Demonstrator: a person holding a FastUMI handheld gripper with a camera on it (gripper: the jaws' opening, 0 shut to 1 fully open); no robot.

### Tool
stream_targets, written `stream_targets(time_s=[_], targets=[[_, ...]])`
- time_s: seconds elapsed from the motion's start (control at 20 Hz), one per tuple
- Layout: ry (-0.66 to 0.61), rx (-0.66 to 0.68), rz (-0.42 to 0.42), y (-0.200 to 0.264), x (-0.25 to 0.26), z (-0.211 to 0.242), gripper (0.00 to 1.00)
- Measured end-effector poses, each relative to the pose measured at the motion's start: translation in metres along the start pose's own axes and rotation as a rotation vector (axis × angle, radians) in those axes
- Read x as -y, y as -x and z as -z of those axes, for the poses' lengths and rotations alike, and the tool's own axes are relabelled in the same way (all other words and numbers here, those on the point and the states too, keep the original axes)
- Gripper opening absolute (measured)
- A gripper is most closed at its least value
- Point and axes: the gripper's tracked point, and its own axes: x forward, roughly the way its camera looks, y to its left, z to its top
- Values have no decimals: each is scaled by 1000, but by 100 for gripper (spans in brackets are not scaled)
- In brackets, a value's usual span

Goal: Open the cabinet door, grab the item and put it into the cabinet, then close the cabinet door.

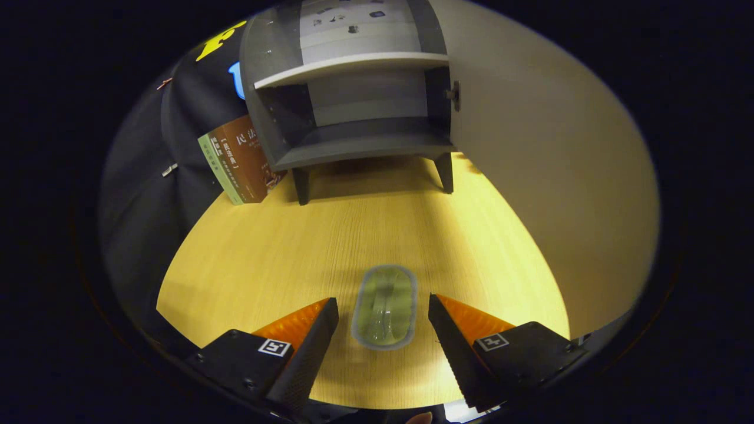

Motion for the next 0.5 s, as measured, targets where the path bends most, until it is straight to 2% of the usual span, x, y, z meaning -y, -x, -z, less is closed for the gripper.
stream_targets(time_s=[0.1,0.2,0.4,0.45,0.5], targets=[[14,-10,10,-18,0,5,94],[36,-32,25,-33,0,14,81],[47,-56,71,-46,2,27,45],[54,-61,73,-47,2,27,40],[60,-43,79,-52,5,25,41]])
